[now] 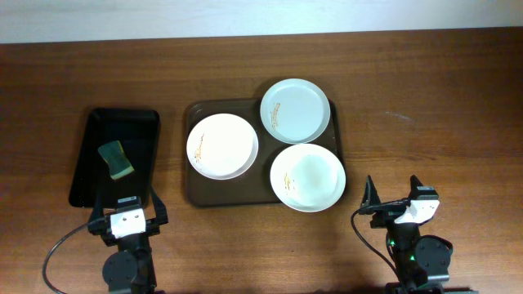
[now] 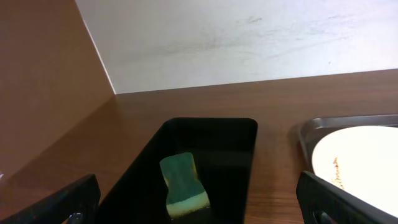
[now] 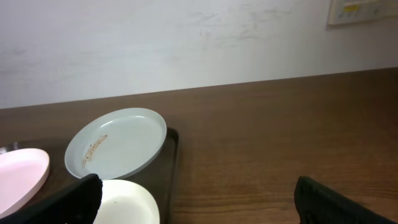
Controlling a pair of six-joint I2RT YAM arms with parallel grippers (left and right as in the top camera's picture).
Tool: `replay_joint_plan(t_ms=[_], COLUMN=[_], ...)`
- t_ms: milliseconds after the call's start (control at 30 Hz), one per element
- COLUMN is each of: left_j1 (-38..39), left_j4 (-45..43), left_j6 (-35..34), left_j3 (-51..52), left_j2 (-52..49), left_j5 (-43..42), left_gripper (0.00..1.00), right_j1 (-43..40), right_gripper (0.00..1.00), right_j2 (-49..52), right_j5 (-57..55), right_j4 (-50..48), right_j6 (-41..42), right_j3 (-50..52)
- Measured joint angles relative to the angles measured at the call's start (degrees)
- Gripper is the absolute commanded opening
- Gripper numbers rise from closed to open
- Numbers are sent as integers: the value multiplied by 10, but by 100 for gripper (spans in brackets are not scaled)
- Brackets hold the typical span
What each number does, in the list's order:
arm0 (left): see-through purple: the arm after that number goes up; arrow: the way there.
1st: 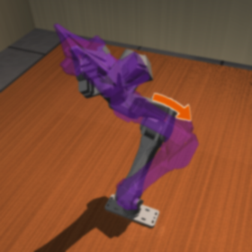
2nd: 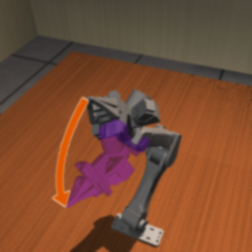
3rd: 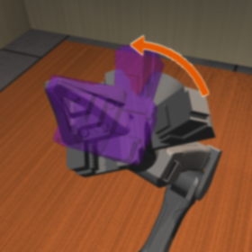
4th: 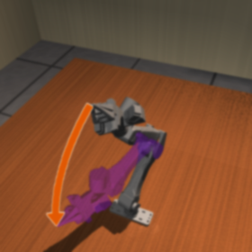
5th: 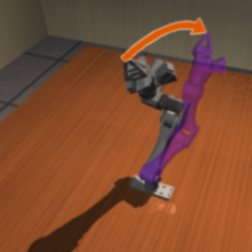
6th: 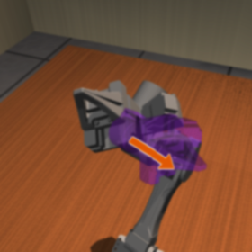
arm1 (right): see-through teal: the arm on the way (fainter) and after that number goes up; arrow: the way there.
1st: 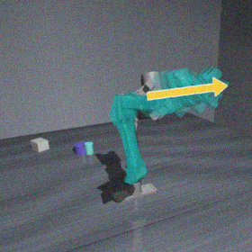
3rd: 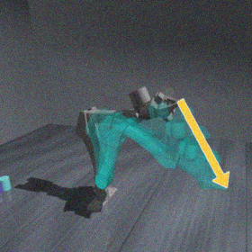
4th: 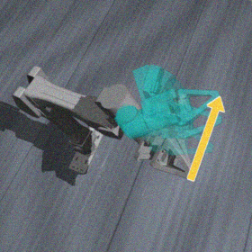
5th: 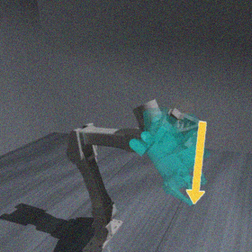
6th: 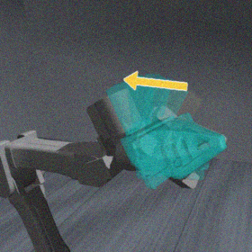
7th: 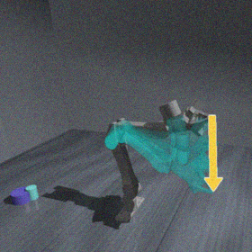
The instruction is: Clean dirty plates on tray and stack at the side
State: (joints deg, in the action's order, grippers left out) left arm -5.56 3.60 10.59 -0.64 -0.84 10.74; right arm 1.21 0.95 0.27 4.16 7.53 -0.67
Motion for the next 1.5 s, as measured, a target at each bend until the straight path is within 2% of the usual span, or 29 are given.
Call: replay_joint_plan(t_ms=[233,533,667,733,767,967,1067,1200,1300,1400,1500], left_j1=[0,0,0,0,0,0,0,0,0,0,0], left_j4=[-5,-35,-39,-37,-34,24,43,66,112,212,349], left_j6=[6,-10,-67,-79,-84,-96,-97,-98,-101,-101,-103], left_j3=[0,0,-1,-6,-12,-88,-154,-257,-372,-513,-668], left_j2=[0,0,0,0,0,-34,-102,-225,-350,-482,-612], left_j5=[6,-118,-144,-153,-155,-177,-181,-189,-202,-229,-249], left_gripper=[99,99,99,99,99,99,99,99,99,99,99], right_j1=[0,0,0,0,0,0,0,0,0,0,0], right_gripper=[98,98,98,99,98,98,98,98,98,98,98], right_j2=[0,17,99,133,180,351,443,524,574,613,644], right_j5=[82,112,115,115,117,134,138,142,143,143,143], right_j4=[-18,45,69,78,85,182,236,282,306,344,404], right_j6=[4,15,15,15,15,15,16,15,15,1,-7], right_j3=[-3,-122,-204,-234,-275,-438,-524,-589,-635,-679,-727])
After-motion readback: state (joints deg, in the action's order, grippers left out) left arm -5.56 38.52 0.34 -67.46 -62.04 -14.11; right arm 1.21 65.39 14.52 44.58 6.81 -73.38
